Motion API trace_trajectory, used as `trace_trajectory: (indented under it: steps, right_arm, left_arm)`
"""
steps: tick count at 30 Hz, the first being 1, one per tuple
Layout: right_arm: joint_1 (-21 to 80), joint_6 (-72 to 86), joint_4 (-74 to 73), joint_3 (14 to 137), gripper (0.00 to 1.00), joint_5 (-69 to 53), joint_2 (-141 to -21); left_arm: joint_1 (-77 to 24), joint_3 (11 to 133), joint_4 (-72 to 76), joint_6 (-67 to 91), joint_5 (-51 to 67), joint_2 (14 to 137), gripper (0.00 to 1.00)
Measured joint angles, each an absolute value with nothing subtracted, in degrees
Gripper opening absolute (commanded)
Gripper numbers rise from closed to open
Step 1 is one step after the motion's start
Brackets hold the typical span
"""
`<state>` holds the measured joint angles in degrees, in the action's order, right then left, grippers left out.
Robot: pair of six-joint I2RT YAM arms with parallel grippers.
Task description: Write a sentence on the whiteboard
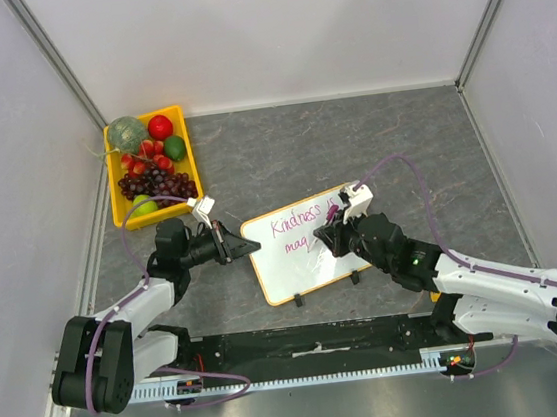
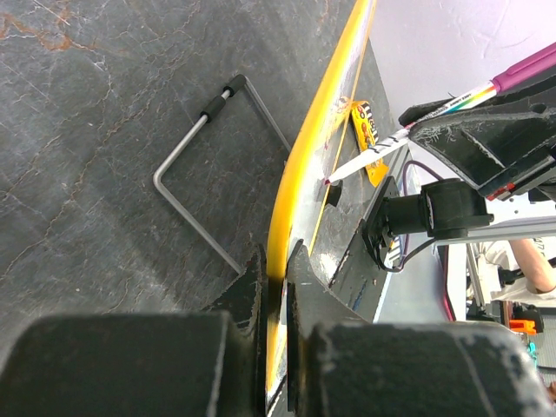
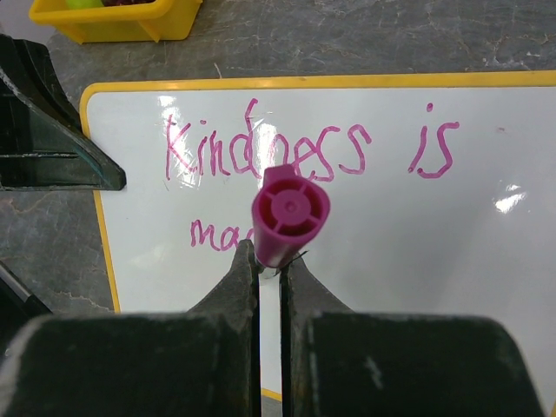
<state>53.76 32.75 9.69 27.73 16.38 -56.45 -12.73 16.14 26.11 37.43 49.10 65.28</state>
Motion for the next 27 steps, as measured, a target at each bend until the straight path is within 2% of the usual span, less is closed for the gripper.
trace_trajectory:
  steps: [27]
  right_arm:
    - [53.7,31.9,11.2,29.3,0.0,12.0,-55.8]
  left_arm:
    - [-12.7,16.1,26.4,37.2,49.3,65.4,0.02]
